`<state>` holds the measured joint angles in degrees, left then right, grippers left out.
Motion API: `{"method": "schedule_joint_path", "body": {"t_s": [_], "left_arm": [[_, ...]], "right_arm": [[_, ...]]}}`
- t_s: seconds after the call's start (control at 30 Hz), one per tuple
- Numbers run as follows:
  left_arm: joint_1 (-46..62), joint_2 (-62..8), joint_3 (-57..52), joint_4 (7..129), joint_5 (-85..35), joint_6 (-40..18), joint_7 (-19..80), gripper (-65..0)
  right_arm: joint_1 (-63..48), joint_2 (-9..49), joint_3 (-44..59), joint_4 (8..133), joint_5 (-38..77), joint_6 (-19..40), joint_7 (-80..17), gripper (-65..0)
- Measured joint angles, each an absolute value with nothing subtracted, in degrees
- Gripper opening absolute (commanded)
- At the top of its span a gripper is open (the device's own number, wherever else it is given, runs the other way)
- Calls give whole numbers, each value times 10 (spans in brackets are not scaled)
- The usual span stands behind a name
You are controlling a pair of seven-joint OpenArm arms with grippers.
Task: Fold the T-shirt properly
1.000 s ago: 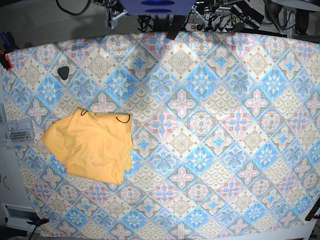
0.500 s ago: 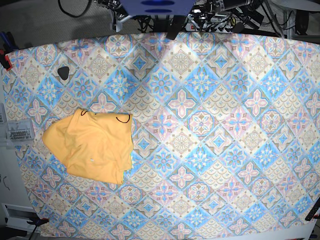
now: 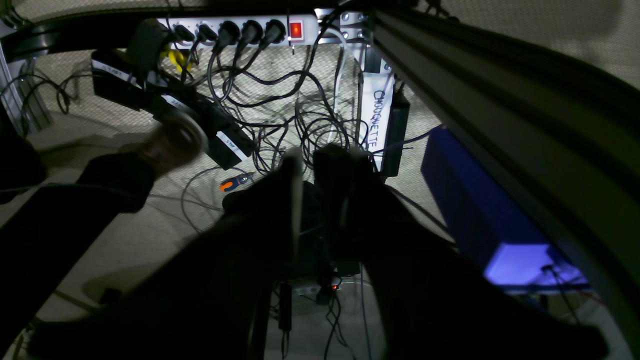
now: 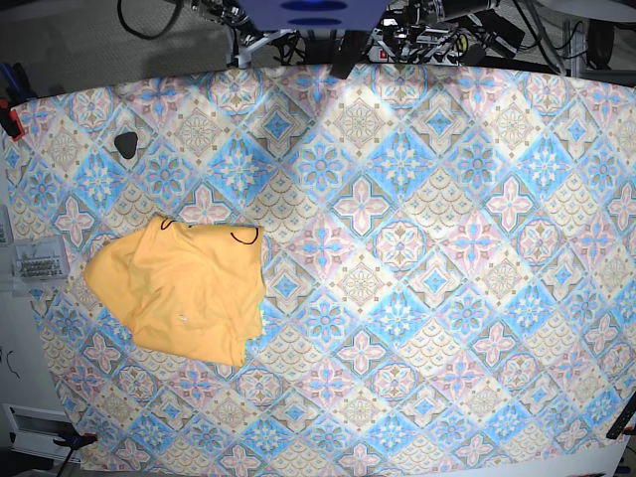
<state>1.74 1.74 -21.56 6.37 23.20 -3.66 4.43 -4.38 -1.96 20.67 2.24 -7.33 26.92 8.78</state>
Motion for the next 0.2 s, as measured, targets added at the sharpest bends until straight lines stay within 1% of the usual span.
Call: {"method": "schedule_joint_path", "body": {"t_s": [0.2], "left_arm": [[17, 16, -216, 64, 232, -37, 44, -558]], "right_arm": [[-40, -24, 207, 23, -64, 265, 95, -644]]}}
